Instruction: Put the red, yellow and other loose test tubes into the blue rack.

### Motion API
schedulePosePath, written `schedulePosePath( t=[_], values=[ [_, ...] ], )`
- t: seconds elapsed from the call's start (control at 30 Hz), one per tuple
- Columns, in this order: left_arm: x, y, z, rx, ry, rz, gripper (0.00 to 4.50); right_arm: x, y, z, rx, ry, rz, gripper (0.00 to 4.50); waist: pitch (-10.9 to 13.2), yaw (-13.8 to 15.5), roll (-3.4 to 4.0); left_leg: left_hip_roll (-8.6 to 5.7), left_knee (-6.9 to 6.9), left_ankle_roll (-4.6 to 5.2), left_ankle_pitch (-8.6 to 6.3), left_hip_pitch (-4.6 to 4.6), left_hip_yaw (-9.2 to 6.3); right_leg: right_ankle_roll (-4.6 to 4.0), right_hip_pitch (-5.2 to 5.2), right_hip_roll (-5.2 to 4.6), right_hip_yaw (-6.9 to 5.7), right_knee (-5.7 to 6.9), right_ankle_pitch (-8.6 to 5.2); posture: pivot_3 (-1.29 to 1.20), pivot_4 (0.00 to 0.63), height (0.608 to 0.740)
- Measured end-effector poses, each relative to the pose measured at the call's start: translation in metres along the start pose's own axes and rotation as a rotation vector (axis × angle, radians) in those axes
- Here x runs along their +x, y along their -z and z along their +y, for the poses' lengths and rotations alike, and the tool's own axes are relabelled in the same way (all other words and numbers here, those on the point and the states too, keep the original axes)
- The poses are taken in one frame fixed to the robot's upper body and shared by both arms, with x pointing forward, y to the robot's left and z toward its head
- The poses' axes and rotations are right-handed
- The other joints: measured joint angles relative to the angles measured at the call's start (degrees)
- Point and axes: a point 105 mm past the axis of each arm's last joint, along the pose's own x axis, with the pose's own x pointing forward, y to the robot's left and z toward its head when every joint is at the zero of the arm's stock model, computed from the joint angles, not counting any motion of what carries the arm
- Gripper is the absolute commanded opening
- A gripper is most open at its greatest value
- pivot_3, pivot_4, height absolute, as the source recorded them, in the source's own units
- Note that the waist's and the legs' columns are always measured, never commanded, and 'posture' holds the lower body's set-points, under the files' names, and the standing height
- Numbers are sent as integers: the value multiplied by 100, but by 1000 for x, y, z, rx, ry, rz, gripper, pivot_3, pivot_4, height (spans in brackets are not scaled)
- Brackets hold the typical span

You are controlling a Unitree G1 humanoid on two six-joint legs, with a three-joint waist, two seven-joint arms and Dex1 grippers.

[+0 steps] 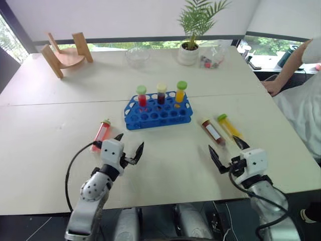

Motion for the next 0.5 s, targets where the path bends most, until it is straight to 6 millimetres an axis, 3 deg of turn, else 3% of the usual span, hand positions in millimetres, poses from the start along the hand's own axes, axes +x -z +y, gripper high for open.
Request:
schedulePosePath(
  t=[0.3, 0.5],
  values=[
    [-16, -76, 14, 104, 535, 144, 4448, 47, -72, -60, -55, -119, 247, 4500, 18, 4, 2, 1, -6, 2, 0, -15, -5, -2, -16, 2, -9, -8, 1, 0, 150, 740],
    [-23, -112, 19, 106, 768, 191, 4448, 73, -74, -85, 3, -177, 565, 4500, 29, -6, 6, 0, -4, 12, -4, -73, 4, 5, -74, 0, -9, -12, 2, 0, 150, 740]
  ],
)
